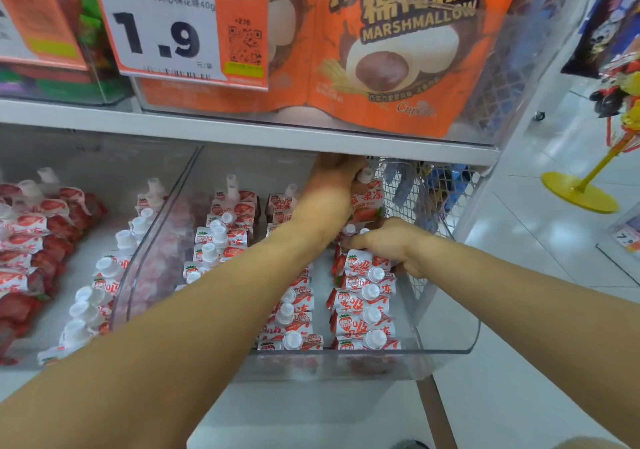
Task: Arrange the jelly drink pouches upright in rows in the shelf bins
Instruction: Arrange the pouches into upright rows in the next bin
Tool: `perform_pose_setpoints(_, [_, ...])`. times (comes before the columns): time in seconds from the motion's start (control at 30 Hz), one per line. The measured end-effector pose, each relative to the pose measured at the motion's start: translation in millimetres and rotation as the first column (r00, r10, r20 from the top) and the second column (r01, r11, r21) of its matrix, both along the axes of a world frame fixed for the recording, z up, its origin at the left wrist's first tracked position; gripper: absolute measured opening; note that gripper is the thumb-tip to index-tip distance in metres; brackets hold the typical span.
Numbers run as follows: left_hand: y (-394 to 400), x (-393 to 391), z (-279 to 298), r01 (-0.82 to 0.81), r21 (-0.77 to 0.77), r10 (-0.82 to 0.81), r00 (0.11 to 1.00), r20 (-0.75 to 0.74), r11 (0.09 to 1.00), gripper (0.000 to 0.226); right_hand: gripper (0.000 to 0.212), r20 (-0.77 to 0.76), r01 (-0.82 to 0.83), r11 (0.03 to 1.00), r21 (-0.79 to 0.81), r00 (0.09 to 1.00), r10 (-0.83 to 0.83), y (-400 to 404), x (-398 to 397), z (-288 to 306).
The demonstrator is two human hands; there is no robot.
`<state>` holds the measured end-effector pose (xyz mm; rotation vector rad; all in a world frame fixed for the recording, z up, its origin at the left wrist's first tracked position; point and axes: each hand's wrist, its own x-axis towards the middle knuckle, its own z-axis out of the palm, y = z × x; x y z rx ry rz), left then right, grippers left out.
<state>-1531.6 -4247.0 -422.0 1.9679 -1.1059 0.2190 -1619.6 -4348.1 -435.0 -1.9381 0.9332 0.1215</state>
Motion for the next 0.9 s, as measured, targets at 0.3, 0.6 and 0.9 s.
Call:
perform_pose_setpoints(0.3, [0,24,-8,0.067,0.057,-0.055,0.979,-0.196,0.996,0.015,0.036,0.115,0.075,0.994,-0.083,0.991,-0.065,6,12,2])
perform_pose_setpoints(0.6, [0,28,-2,0.127,0.147,-0.13,0.991,0.01,0.981,0.012,0.025,-0.017,-0.03,0.932,-0.362,1.0,0.026,6,32,7])
perform_pose_setpoints(0.9, [7,35,-5,0.145,0.236,-0.15,0.989,0.003,0.961,0.014,0.02,-0.177,-0.101,0.973,-0.208,0.982,0.064,-9,32,13])
